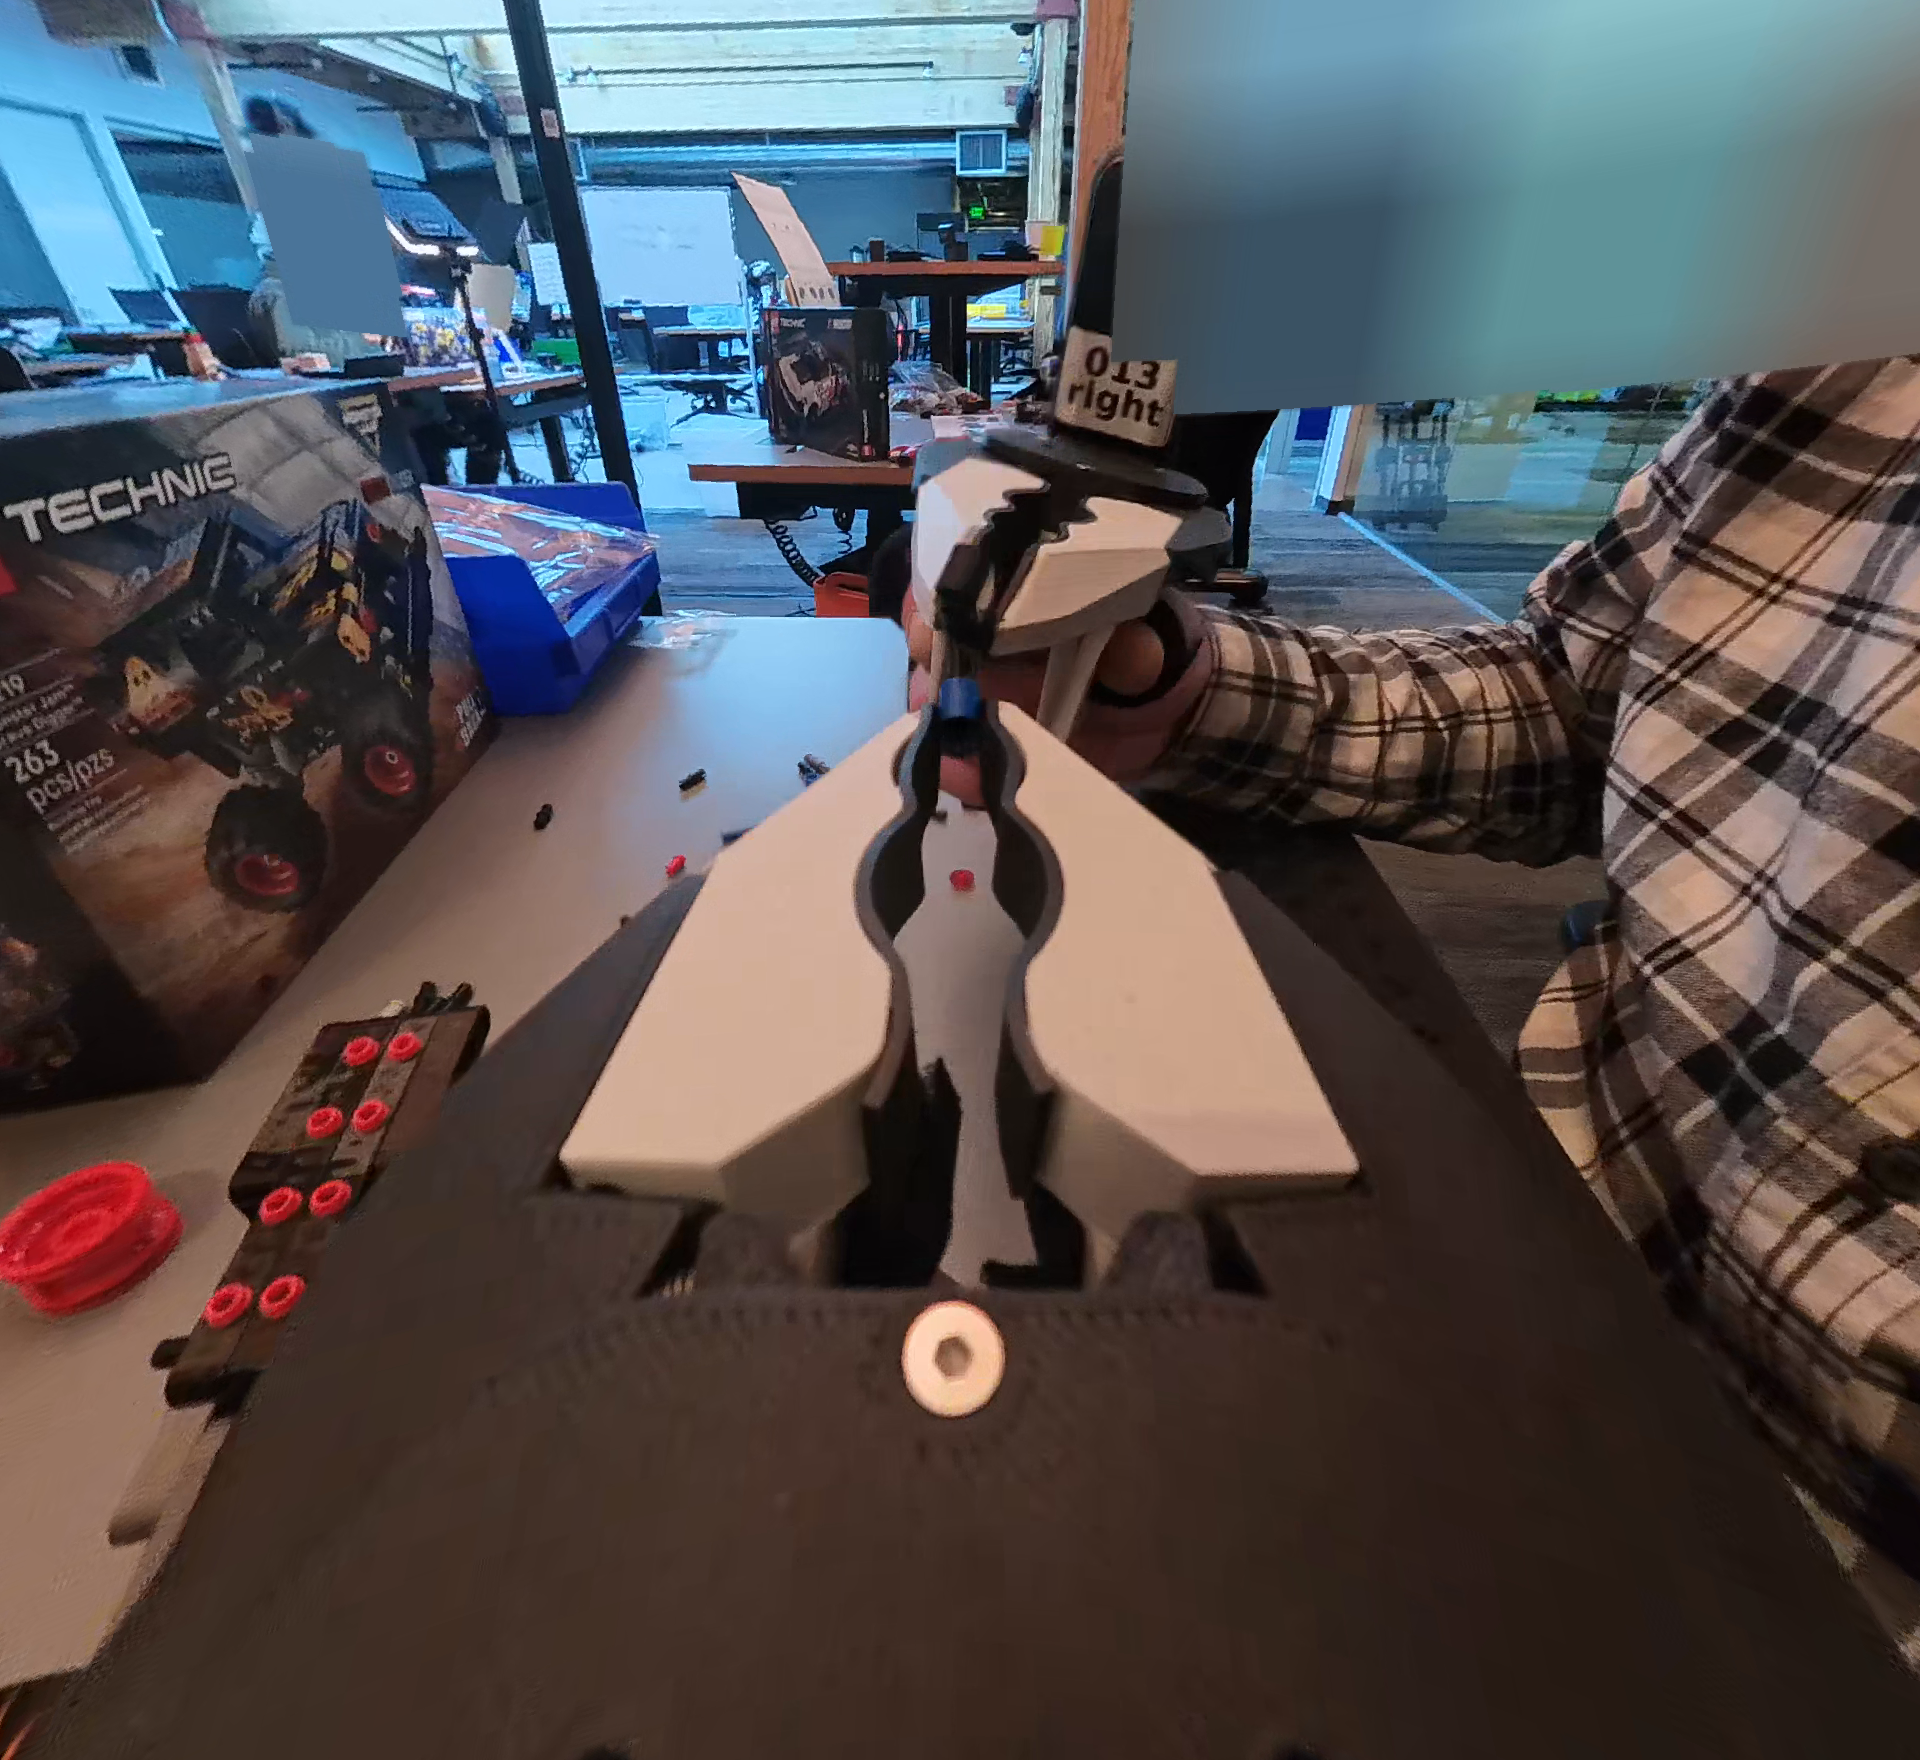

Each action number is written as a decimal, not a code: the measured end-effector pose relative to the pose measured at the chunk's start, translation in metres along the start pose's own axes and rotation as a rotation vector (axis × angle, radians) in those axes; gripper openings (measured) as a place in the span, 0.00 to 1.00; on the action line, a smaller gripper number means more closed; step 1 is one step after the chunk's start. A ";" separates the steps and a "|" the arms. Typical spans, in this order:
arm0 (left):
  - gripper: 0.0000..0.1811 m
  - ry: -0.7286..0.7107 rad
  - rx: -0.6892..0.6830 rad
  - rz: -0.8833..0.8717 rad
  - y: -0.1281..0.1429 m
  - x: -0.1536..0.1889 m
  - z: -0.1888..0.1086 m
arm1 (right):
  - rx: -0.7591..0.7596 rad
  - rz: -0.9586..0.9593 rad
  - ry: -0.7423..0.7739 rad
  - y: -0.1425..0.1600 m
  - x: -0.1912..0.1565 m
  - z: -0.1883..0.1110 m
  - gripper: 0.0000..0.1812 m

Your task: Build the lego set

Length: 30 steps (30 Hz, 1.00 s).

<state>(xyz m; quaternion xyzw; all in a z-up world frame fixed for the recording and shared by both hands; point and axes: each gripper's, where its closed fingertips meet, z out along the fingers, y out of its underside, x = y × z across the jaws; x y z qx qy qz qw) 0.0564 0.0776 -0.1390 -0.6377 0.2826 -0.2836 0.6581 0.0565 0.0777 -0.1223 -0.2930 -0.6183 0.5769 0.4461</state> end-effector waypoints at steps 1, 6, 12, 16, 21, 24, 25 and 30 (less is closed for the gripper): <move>0.03 0.001 0.005 0.012 -0.002 0.001 0.000 | 0.005 -0.013 0.005 -0.001 -0.001 0.000 0.03; 0.03 0.011 0.022 0.061 -0.009 0.008 -0.001 | 0.054 -0.005 -0.016 -0.010 -0.006 -0.002 0.03; 0.03 0.052 0.065 0.068 -0.021 0.020 0.001 | 0.185 0.172 -0.136 -0.025 -0.015 -0.004 0.03; 0.03 0.061 0.081 0.049 -0.025 0.024 0.001 | 0.208 0.228 -0.174 -0.027 -0.017 -0.003 0.03; 0.03 0.072 0.066 0.020 -0.022 0.023 0.001 | 0.183 0.245 -0.193 -0.023 -0.017 -0.001 0.03; 0.03 0.082 0.024 -0.013 -0.016 0.020 0.001 | 0.136 0.252 -0.193 -0.016 -0.014 -0.001 0.03; 0.03 0.068 0.004 -0.012 -0.012 0.017 0.001 | 0.115 0.262 -0.183 -0.012 -0.012 0.000 0.03; 0.03 0.067 -0.047 -0.064 -0.003 0.014 0.003 | 0.049 0.191 -0.131 -0.002 -0.010 0.001 0.03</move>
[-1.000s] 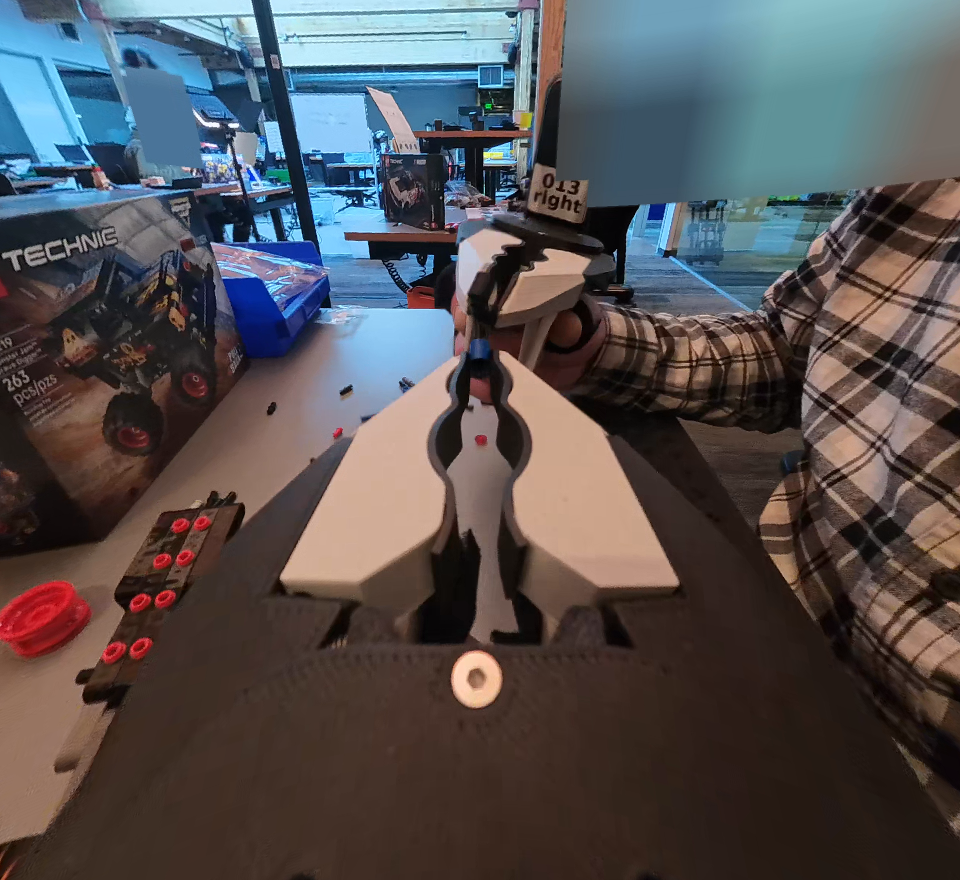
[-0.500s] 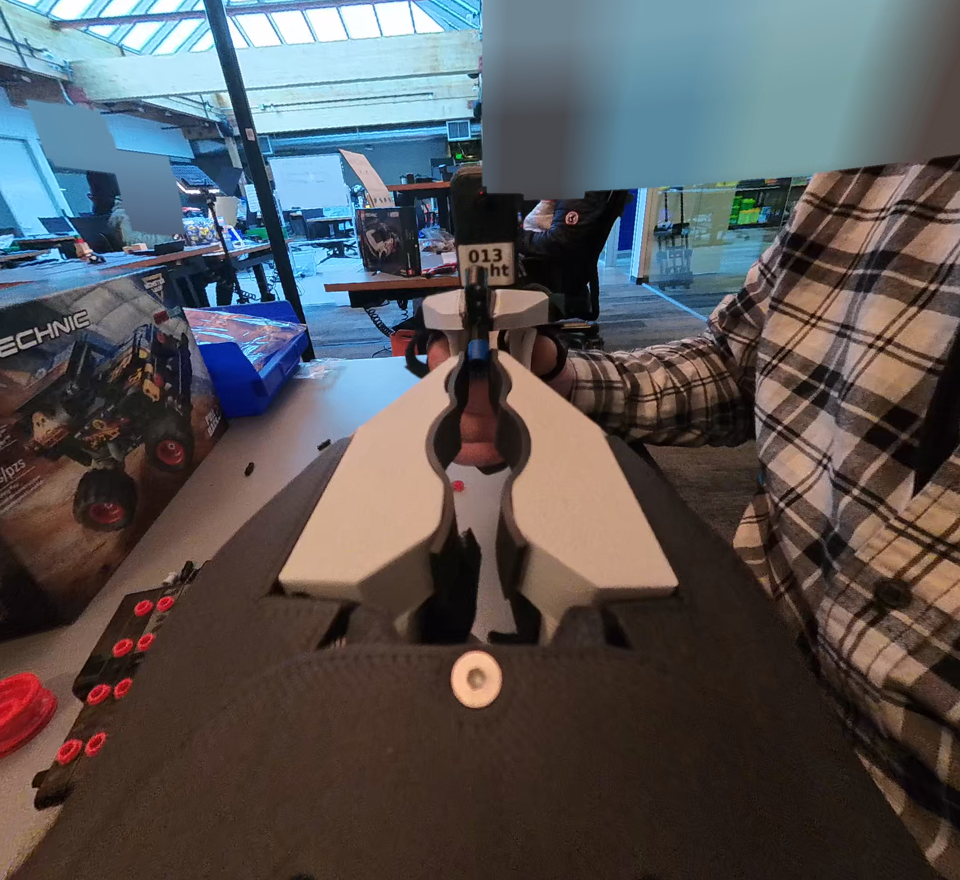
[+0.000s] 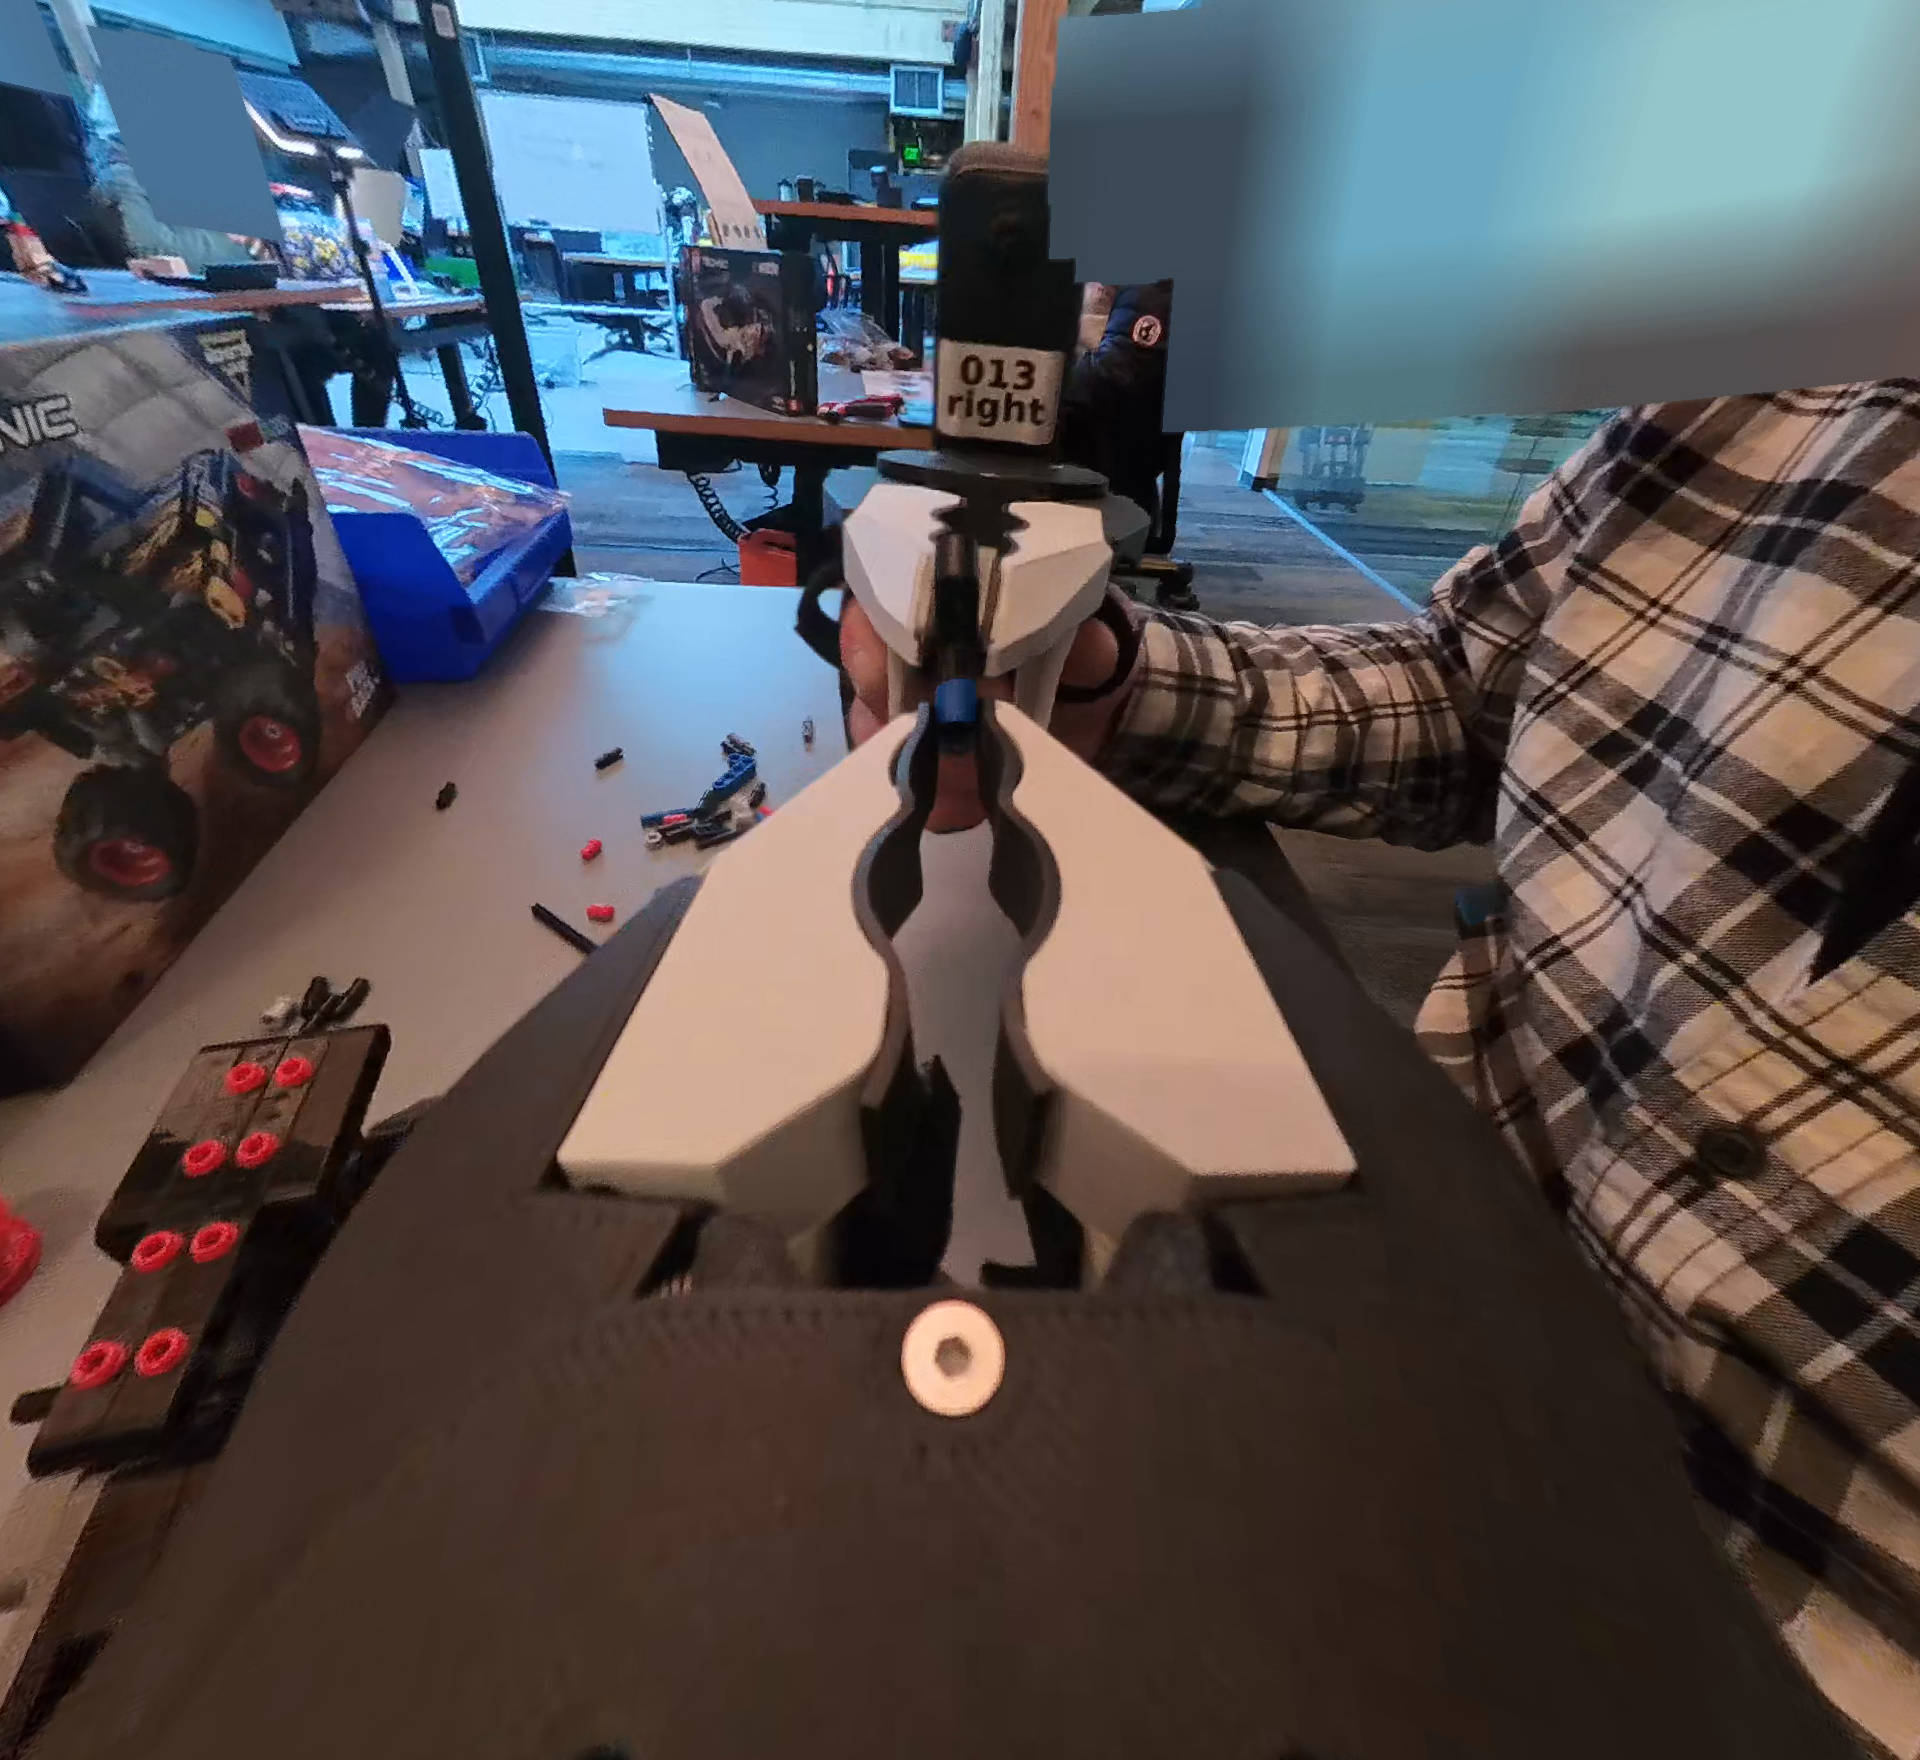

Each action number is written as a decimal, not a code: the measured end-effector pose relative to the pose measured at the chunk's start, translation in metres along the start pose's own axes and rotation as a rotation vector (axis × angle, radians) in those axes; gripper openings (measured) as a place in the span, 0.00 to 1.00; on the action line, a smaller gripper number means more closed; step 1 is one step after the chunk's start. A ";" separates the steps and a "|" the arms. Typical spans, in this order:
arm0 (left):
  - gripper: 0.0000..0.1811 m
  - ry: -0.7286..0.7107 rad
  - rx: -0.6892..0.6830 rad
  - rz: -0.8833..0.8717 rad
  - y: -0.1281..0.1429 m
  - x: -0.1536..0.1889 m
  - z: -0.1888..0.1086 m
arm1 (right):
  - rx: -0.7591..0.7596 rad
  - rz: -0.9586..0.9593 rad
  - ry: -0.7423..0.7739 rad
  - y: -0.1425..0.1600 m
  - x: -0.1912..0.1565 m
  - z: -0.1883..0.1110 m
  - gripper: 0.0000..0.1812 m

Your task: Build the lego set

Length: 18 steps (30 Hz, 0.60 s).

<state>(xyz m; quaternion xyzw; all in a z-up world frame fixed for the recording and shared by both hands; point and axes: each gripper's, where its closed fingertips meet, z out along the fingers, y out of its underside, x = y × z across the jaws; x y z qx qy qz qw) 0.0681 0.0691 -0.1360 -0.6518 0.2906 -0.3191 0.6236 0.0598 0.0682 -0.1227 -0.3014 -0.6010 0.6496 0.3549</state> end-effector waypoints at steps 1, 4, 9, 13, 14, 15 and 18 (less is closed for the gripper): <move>0.03 -0.001 -0.007 -0.001 0.002 -0.001 0.000 | -0.008 -0.005 0.006 0.002 0.000 0.000 0.03; 0.03 0.007 -0.029 -0.003 0.006 0.001 0.001 | -0.041 -0.014 -0.012 0.005 -0.002 -0.001 0.03; 0.03 0.025 -0.054 -0.003 0.009 0.004 0.001 | -0.085 -0.064 -0.021 0.009 -0.006 0.000 0.03; 0.03 0.051 -0.081 0.025 0.014 0.008 0.001 | -0.158 -0.143 -0.023 0.015 -0.011 0.000 0.03; 0.03 0.045 -0.098 0.063 0.017 0.007 0.000 | -0.188 -0.180 -0.012 0.018 -0.012 0.002 0.03; 0.03 0.053 -0.103 0.102 0.019 0.009 -0.002 | -0.207 -0.216 -0.008 0.018 -0.015 0.003 0.03; 0.03 0.060 -0.122 0.190 0.021 0.012 -0.005 | -0.253 -0.307 0.017 0.021 -0.018 0.006 0.03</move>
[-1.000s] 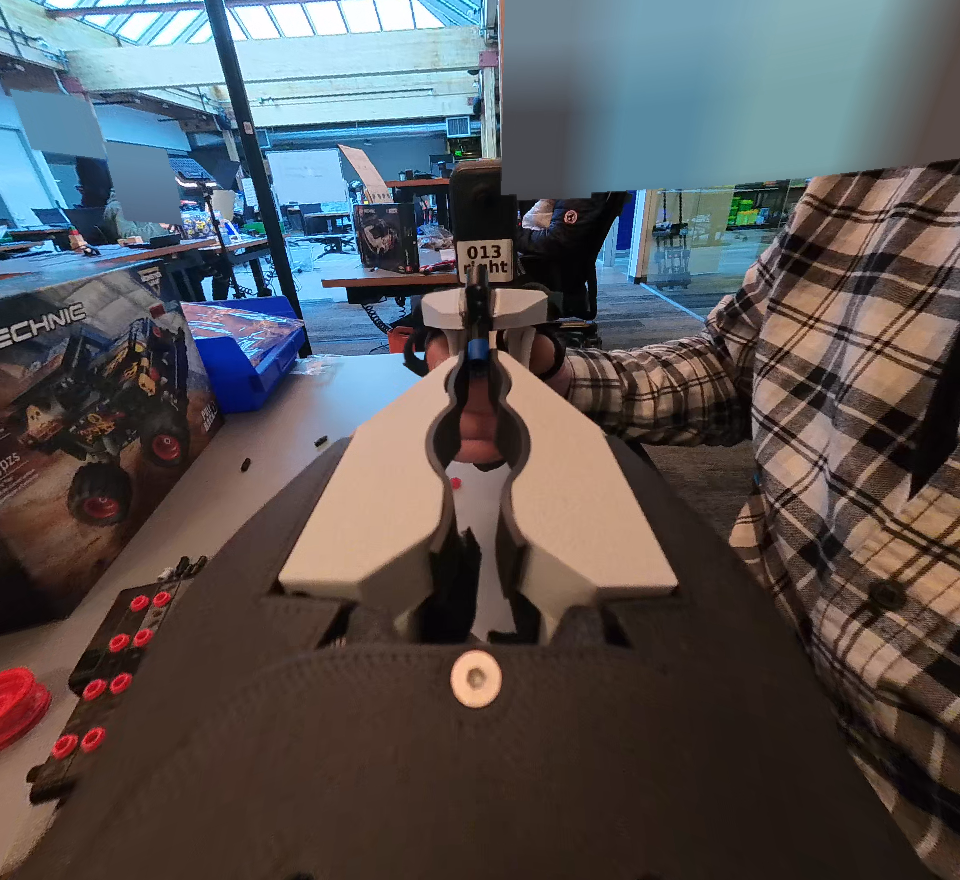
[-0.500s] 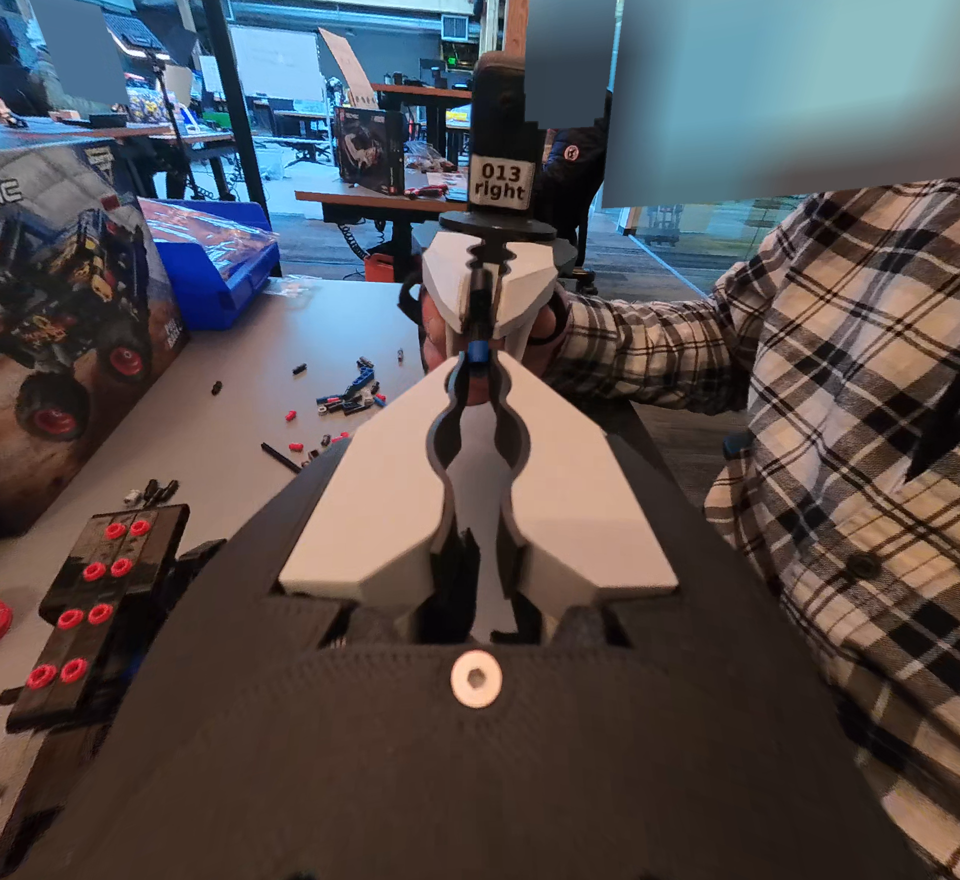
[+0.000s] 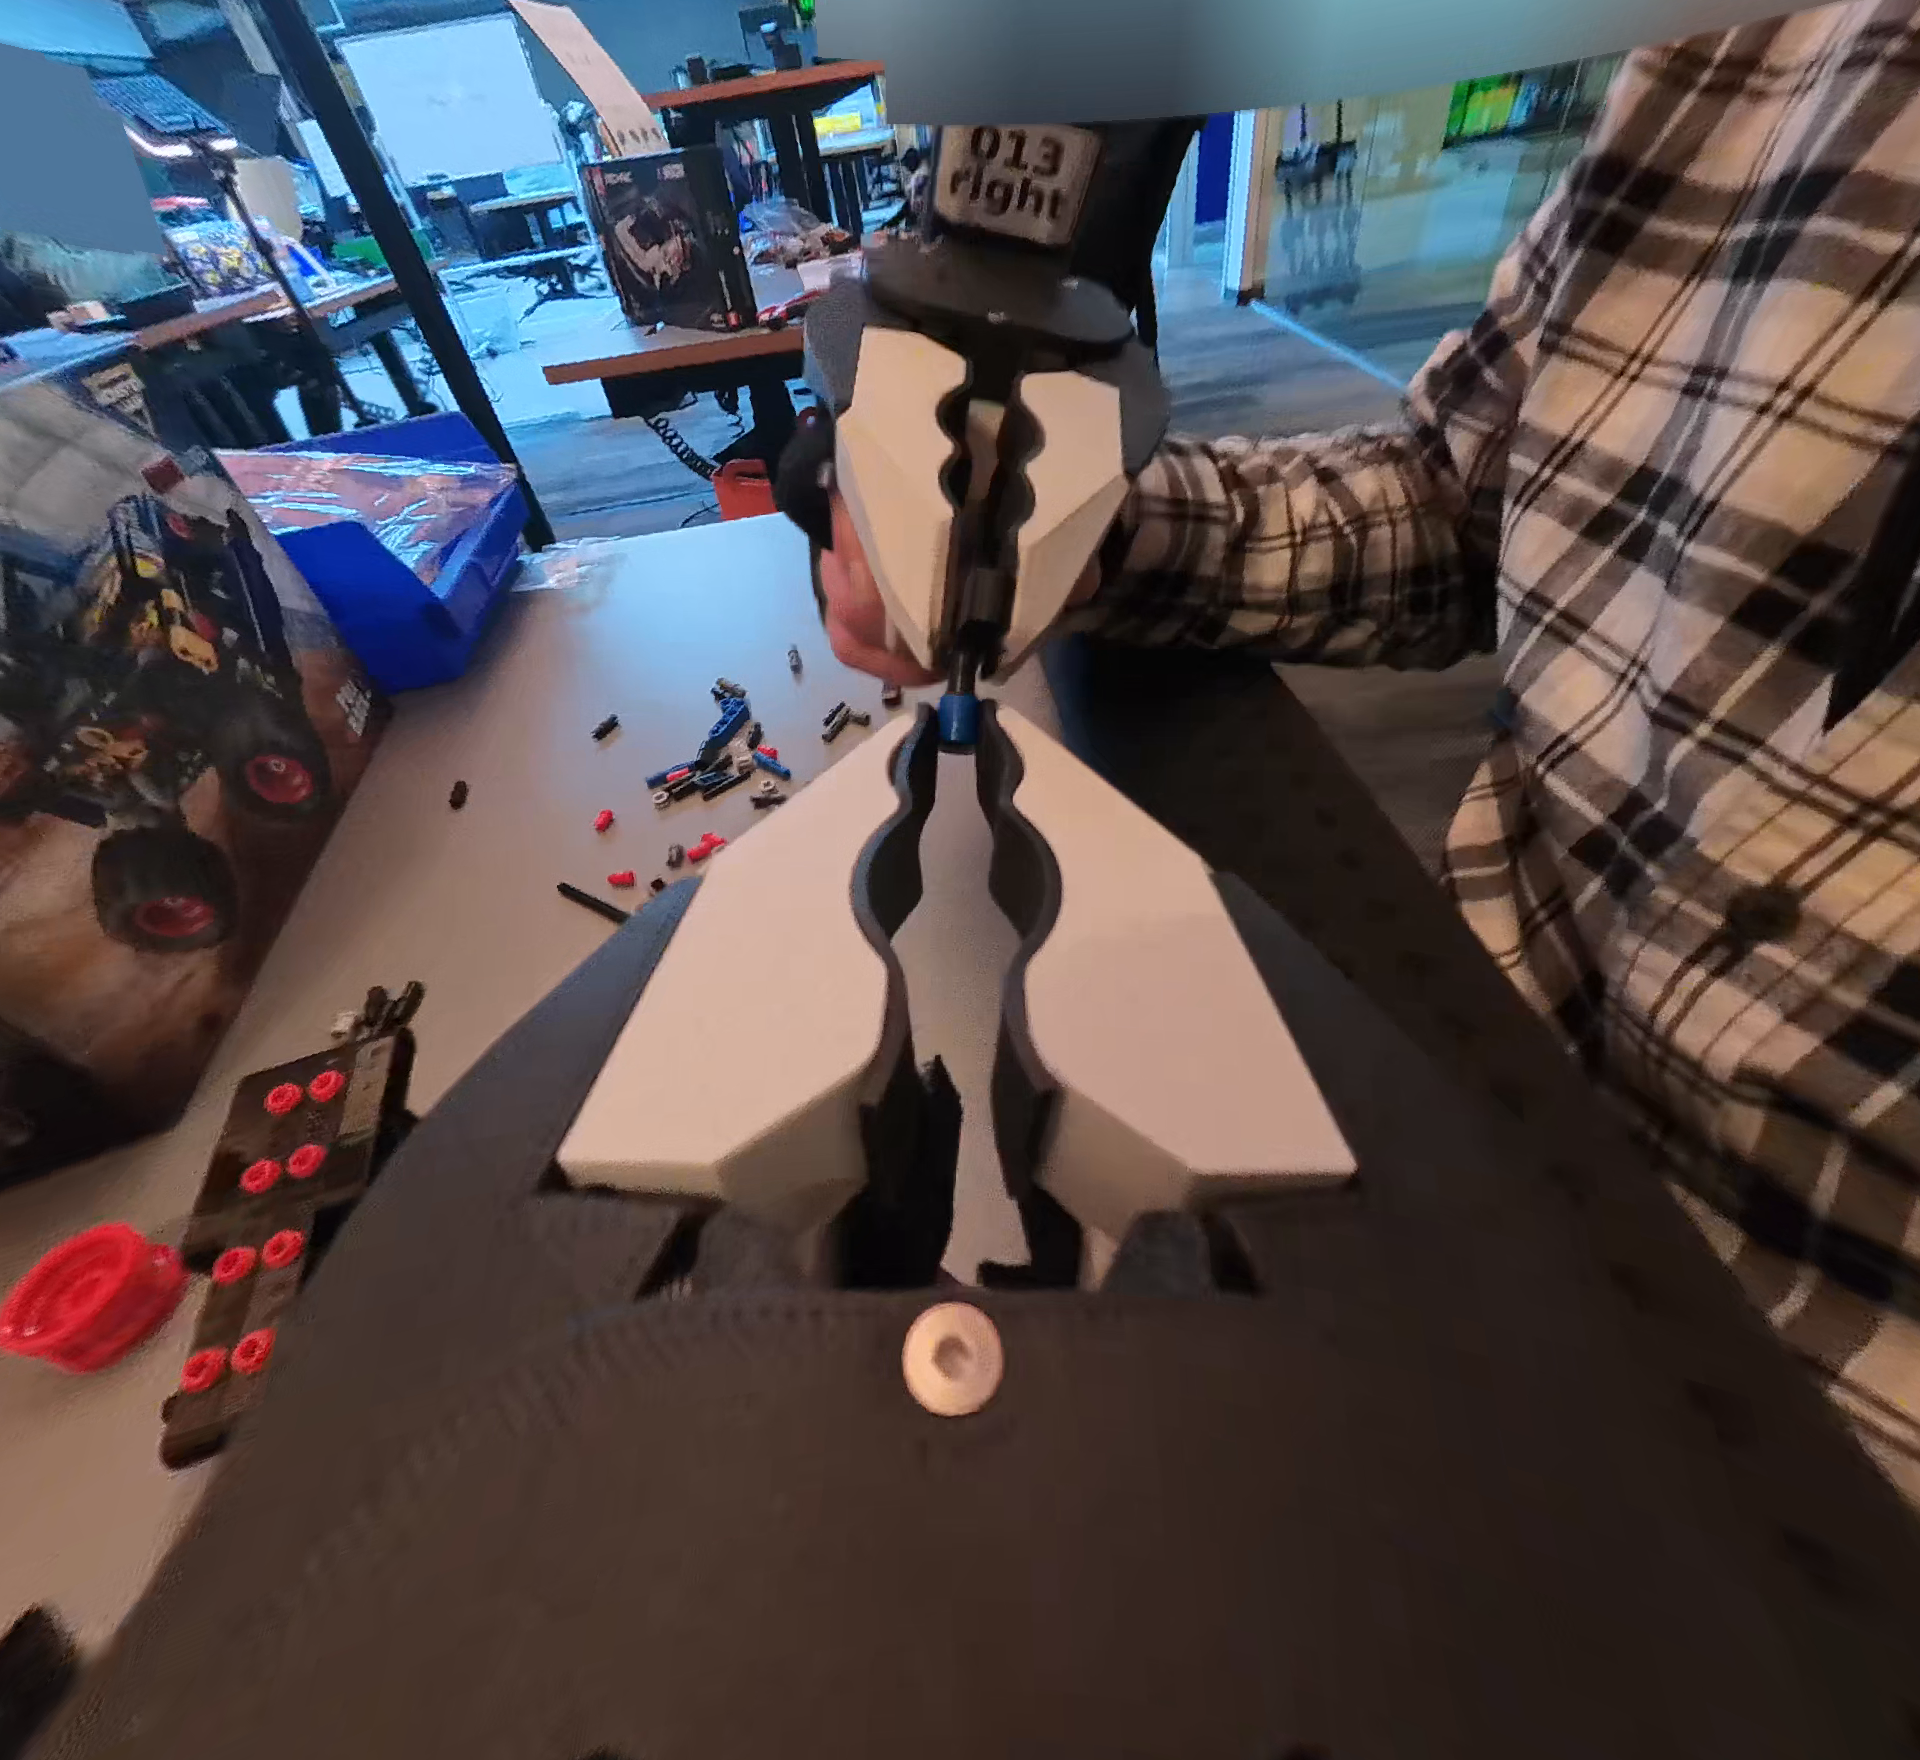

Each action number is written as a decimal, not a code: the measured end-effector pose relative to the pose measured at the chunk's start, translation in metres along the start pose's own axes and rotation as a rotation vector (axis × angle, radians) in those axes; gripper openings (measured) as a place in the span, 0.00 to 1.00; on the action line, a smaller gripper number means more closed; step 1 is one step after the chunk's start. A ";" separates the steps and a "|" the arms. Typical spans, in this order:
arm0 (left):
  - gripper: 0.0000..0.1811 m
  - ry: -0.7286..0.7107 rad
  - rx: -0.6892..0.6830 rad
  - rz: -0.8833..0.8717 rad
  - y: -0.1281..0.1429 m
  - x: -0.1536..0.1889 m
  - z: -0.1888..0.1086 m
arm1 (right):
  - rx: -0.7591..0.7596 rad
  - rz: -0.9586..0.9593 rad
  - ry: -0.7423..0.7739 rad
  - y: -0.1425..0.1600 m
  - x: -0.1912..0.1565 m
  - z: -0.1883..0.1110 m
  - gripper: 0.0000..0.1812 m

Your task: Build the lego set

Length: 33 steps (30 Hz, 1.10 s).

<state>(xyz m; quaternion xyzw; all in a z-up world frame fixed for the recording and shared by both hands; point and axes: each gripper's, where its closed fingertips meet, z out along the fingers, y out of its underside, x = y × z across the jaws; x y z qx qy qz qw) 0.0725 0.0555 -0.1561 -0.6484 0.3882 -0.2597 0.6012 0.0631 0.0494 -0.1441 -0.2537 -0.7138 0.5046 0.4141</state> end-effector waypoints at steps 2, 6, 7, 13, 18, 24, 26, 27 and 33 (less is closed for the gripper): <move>0.03 0.004 -0.016 0.026 0.003 0.001 0.000 | -0.024 -0.041 0.012 0.001 -0.002 0.001 0.03; 0.03 -0.017 -0.103 0.116 0.013 0.002 0.003 | -0.116 -0.106 0.022 0.011 -0.006 0.003 0.03; 0.03 -0.035 -0.136 0.150 0.018 0.001 0.004 | -0.150 -0.118 0.022 0.016 -0.006 0.003 0.03; 0.03 -0.076 -0.218 0.203 0.034 -0.004 0.009 | -0.257 -0.126 0.024 0.031 -0.006 0.004 0.03; 0.03 -0.120 -0.272 0.246 0.040 -0.007 0.012 | -0.283 -0.089 0.008 0.038 -0.005 0.002 0.03; 0.03 -0.110 -0.303 0.178 0.044 -0.007 0.018 | -0.258 0.052 -0.051 0.046 -0.004 -0.001 0.03; 0.03 -0.124 -0.298 0.167 0.046 -0.010 0.019 | -0.240 0.111 -0.063 0.047 -0.002 -0.002 0.03; 0.03 -0.119 -0.284 0.122 0.044 -0.010 0.019 | -0.211 0.161 -0.069 0.045 0.000 -0.002 0.03; 0.03 -0.130 -0.226 -0.102 0.041 -0.021 0.017 | -0.101 0.289 -0.044 0.038 0.015 -0.006 0.09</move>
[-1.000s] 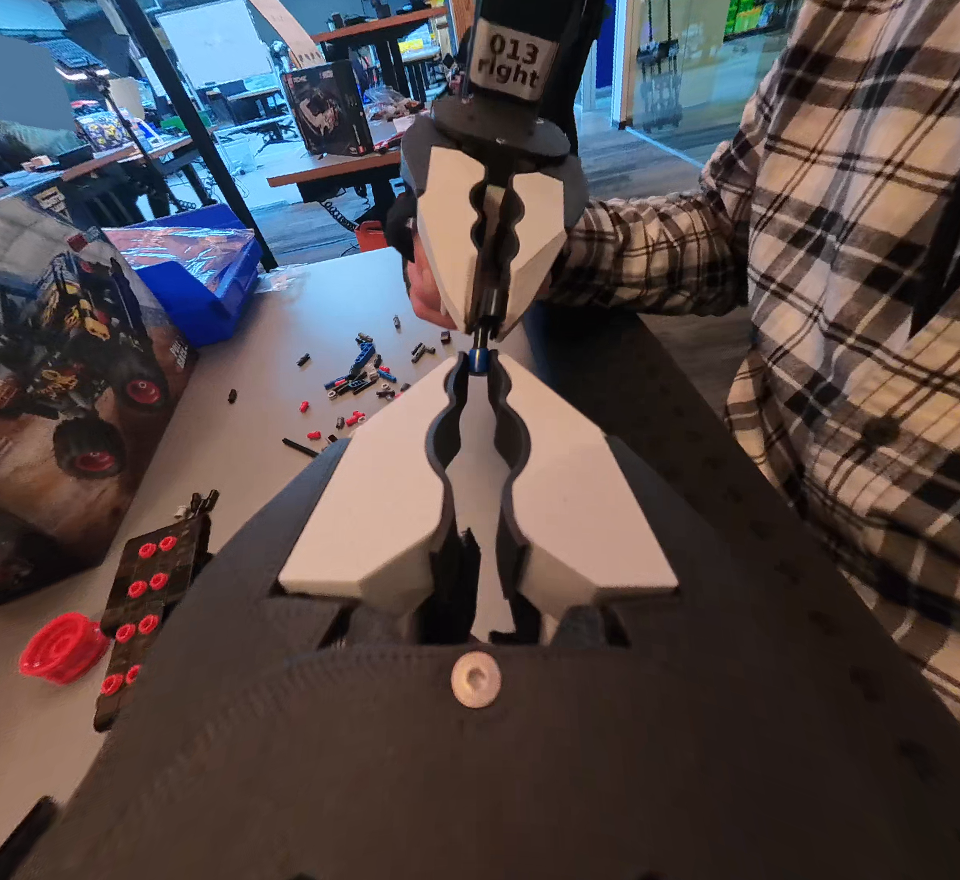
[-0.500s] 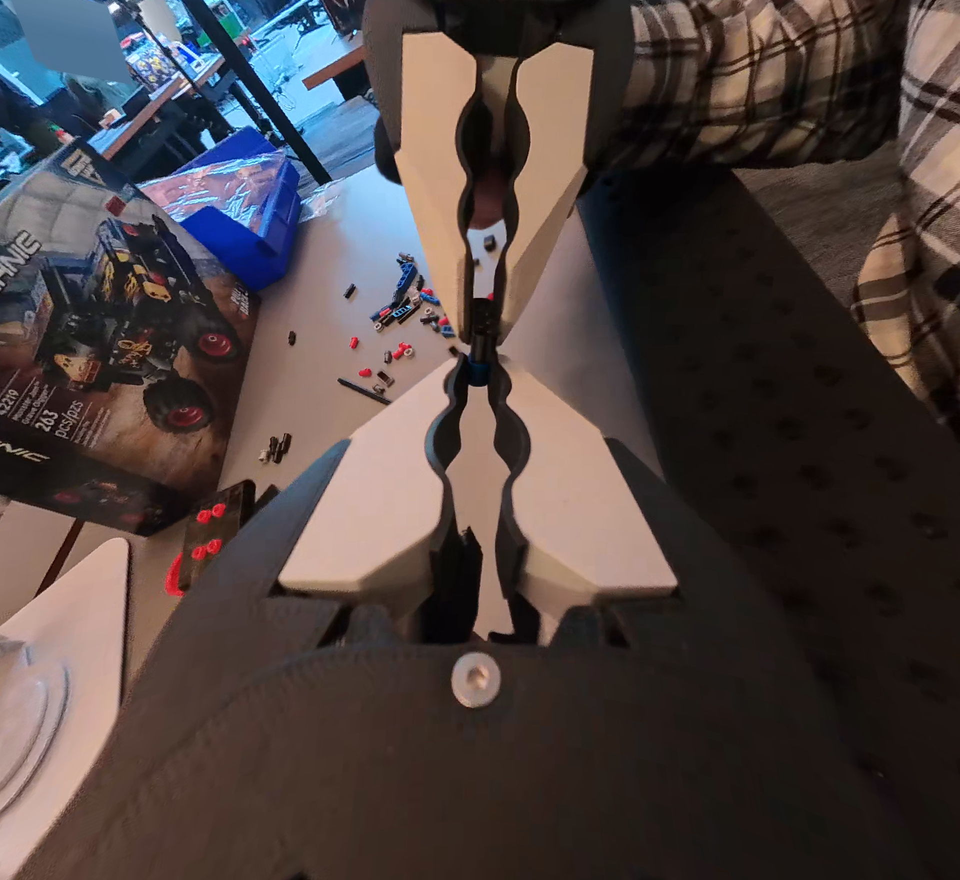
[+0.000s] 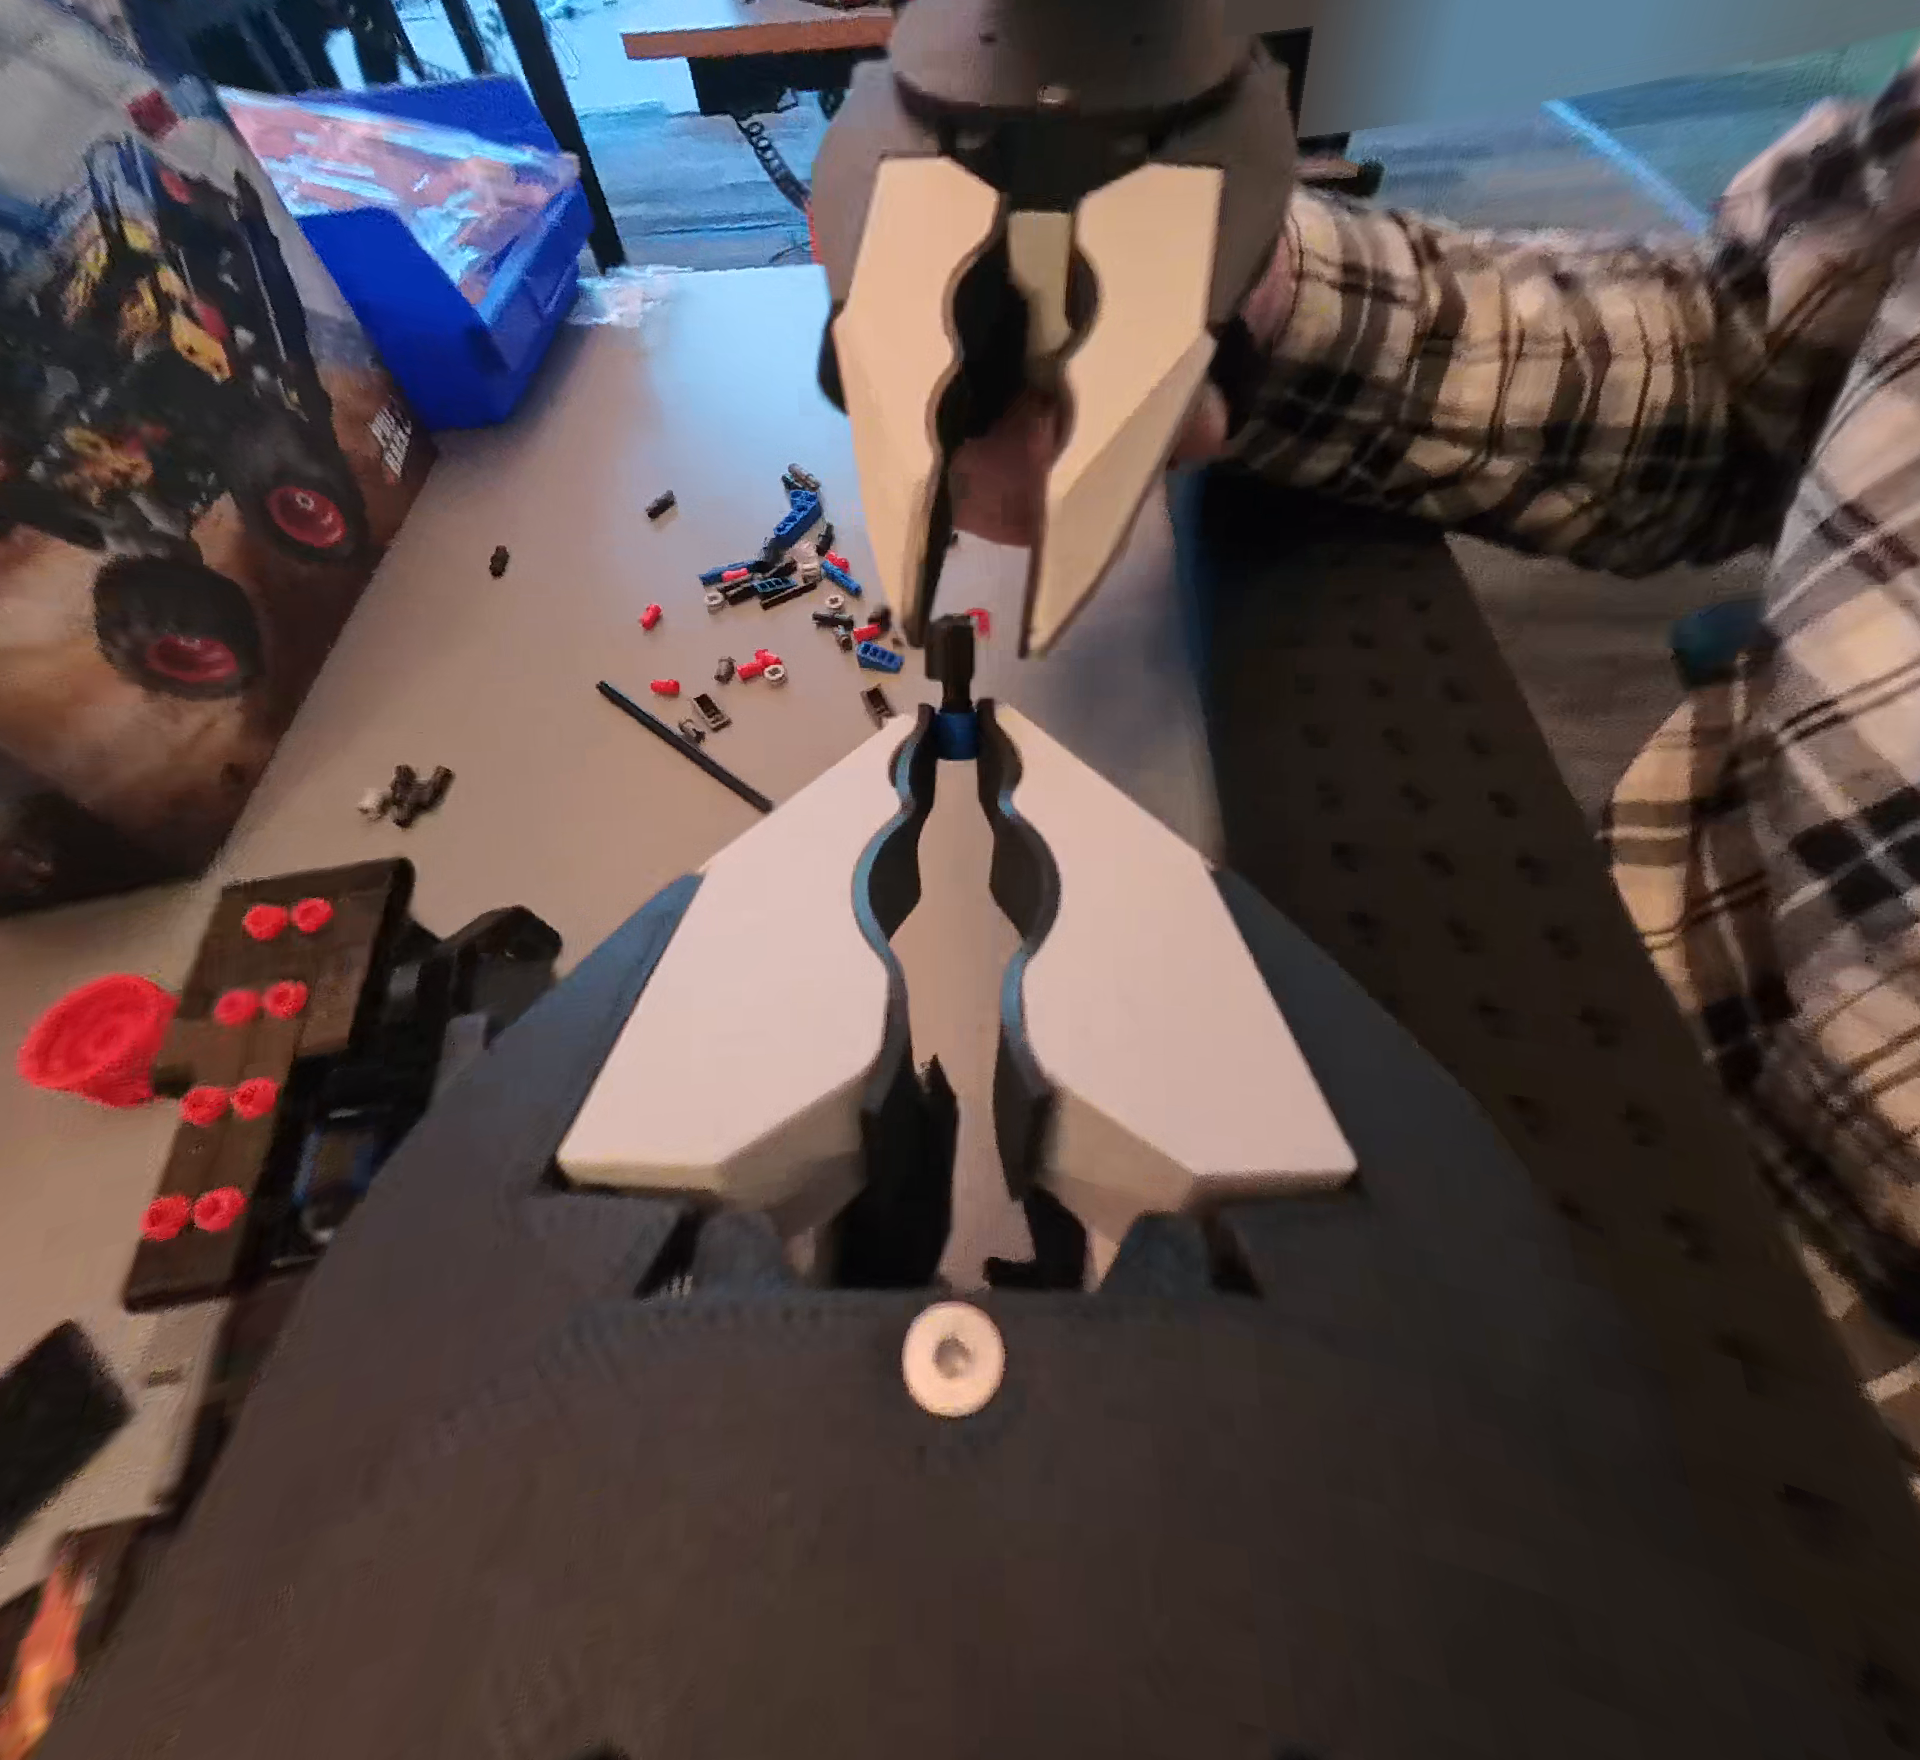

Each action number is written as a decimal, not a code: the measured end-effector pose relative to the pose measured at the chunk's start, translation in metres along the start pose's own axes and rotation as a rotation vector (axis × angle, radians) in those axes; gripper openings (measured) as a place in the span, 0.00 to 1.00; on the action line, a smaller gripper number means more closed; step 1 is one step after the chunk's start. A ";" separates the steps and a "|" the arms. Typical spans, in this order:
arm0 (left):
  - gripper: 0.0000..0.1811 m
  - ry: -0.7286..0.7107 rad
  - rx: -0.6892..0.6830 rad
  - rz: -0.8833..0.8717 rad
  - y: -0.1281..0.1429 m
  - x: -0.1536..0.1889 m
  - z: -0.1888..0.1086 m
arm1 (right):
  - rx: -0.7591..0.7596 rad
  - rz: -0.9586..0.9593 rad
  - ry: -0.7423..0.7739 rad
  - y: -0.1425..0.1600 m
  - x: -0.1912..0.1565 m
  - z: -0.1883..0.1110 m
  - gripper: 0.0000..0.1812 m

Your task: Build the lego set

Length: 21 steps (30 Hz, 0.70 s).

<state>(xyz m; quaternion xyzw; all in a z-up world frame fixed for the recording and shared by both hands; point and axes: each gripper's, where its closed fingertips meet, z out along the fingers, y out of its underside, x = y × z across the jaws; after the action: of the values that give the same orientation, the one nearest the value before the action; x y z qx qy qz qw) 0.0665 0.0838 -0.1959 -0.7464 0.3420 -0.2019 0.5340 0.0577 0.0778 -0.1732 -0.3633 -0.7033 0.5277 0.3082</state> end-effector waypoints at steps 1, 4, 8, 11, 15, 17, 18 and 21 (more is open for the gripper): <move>0.03 0.019 0.011 -0.057 0.000 -0.001 -0.001 | -0.004 -0.032 0.037 -0.001 0.004 -0.001 0.14; 0.03 0.056 0.071 -0.201 -0.006 -0.007 -0.004 | -0.063 -0.187 0.164 0.004 0.014 -0.002 0.18; 0.03 0.110 0.131 -0.337 -0.011 -0.007 -0.003 | -0.155 -0.397 0.310 0.008 0.019 0.009 0.16; 0.03 0.127 0.153 -0.392 -0.012 -0.009 -0.001 | -0.248 -0.575 0.444 0.011 0.028 0.012 0.15; 0.03 0.132 0.159 -0.434 -0.012 -0.011 -0.001 | -0.300 -0.673 0.526 0.011 0.033 0.013 0.14; 0.03 0.128 0.165 -0.454 -0.013 -0.012 -0.001 | -0.334 -0.714 0.563 0.011 0.035 0.012 0.13; 0.03 0.126 0.161 -0.459 -0.011 -0.013 -0.001 | -0.349 -0.721 0.573 0.012 0.036 0.012 0.13; 0.03 0.124 0.177 -0.501 -0.012 -0.016 -0.002 | -0.364 -0.718 0.605 0.011 0.039 0.012 0.12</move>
<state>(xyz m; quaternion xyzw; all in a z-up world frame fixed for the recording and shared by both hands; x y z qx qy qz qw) 0.0582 0.0964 -0.1834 -0.7444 0.1598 -0.4022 0.5085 0.0290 0.1059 -0.1853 -0.2831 -0.7435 0.1283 0.5921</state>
